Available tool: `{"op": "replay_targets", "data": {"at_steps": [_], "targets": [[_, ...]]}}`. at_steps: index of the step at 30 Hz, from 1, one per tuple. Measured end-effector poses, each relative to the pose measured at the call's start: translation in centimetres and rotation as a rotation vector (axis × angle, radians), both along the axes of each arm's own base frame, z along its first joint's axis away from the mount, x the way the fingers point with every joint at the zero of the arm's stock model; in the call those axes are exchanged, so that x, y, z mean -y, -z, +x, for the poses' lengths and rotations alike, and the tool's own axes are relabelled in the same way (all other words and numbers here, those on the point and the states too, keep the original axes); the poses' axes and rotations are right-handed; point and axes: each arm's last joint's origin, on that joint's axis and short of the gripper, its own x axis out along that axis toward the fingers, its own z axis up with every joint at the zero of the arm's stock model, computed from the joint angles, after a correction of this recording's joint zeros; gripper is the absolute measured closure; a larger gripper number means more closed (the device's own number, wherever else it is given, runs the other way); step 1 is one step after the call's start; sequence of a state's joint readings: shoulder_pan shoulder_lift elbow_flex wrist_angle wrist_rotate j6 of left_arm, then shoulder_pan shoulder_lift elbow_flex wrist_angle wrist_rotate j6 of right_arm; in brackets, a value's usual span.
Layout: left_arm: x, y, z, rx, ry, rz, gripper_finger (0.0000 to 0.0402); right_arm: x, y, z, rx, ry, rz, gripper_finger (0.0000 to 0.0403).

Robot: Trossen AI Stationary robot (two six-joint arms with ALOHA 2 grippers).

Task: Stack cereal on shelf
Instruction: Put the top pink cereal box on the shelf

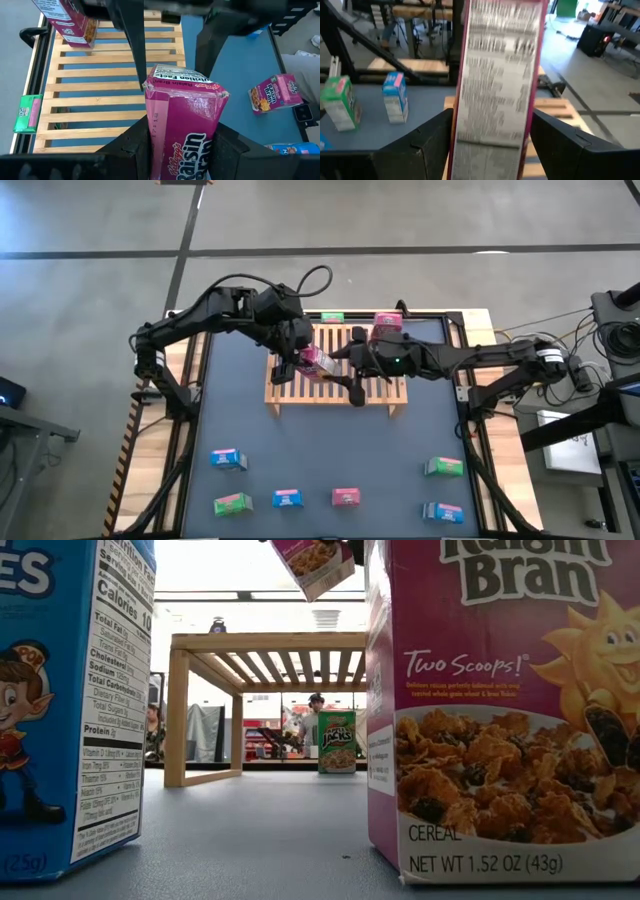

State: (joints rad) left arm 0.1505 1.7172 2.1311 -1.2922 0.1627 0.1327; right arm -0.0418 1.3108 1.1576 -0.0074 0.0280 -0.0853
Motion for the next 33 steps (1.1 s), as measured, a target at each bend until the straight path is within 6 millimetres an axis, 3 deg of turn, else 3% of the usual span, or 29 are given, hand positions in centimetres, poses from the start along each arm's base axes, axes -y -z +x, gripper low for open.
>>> {"op": "replay_targets", "data": {"at_steps": [4, 10, 17, 22, 27, 33], "targets": [[0.0, 0.0, 0.0, 0.0, 0.001, 0.0, 0.0273, 0.0, 0.2, 0.2, -0.005, -0.004, -0.011, 0.0176], [0.0, 0.0, 0.0, 0.001, 0.003, 0.003, 0.0266, 0.0, 0.1, 0.0, -0.005, -0.005, -0.011, 0.0232], [0.0, -0.3, -0.2, 0.001, 0.022, 0.045, 0.021, 0.0, -0.2, -0.5, -0.018, -0.005, -0.026, 0.0259], [0.2, -2.8, -2.1, 0.061, 0.028, 0.065, 0.0171, -0.1, 0.4, -1.3, -0.036, -0.01, -0.041, 0.0256], [0.8, -5.2, -5.0, 0.156, 0.031, 0.08, 0.0165, -0.4, 0.6, -4.1, 0.077, -0.083, -0.06, 0.0256], [2.3, -5.5, -7.1, 0.292, 0.063, 0.086, 0.0175, -0.7, 1.7, -9.5, 0.295, -0.126, -0.093, 0.0255]]}}
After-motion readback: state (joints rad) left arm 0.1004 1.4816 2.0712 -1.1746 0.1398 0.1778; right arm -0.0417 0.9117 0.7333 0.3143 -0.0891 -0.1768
